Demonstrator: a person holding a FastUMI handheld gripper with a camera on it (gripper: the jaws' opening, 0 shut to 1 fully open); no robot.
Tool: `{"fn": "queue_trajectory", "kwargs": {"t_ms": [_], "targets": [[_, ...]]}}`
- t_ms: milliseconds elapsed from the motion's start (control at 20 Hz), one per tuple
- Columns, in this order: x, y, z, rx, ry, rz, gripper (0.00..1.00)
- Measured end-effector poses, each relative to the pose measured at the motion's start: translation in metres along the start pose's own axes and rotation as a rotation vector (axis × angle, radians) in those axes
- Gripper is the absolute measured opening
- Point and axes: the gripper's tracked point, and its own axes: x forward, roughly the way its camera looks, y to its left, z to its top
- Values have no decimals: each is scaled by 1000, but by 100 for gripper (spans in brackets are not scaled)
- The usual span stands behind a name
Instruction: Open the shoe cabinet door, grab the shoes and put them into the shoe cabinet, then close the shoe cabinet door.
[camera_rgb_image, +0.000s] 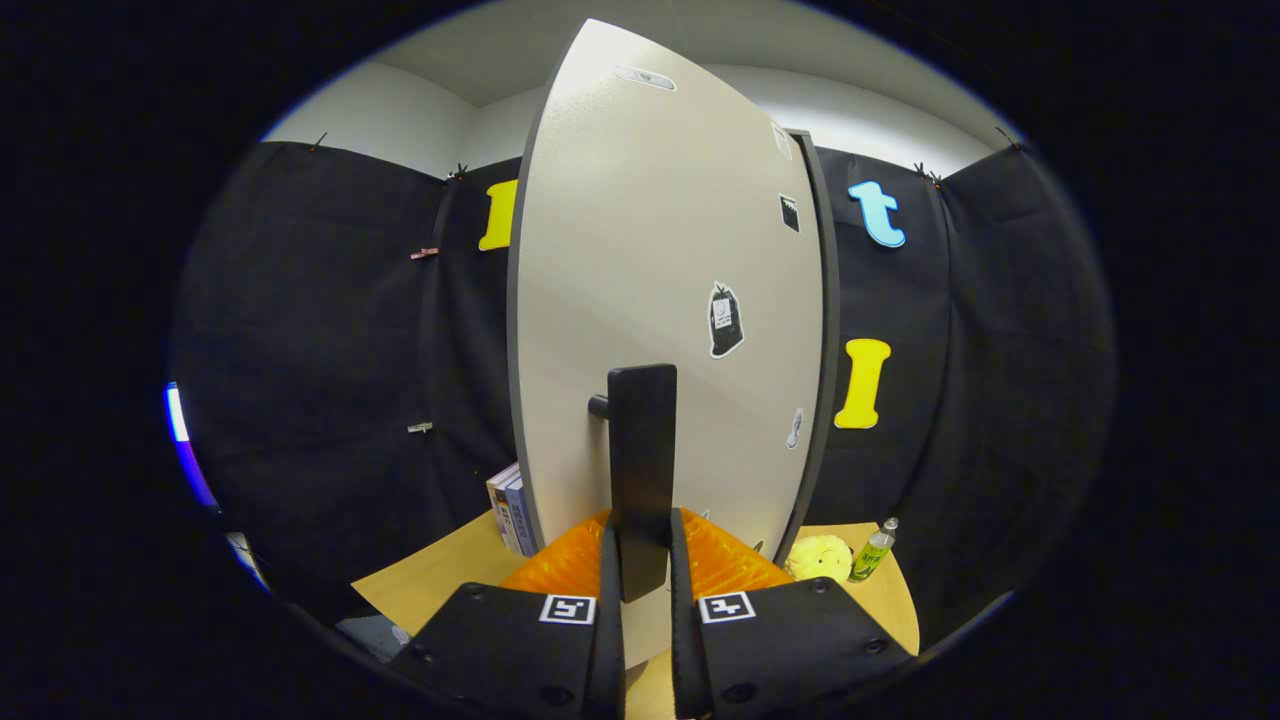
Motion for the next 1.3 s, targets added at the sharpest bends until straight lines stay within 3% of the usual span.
{"fn": "queue_trajectory", "kwargs": {"t_ms": [300,750,1300], "targets": [[-35,-43,-5,8,16,-97,22],[-120,-104,11,-7,-76,-273,21],[-116,-63,-31,15,8,-173,21]]}}
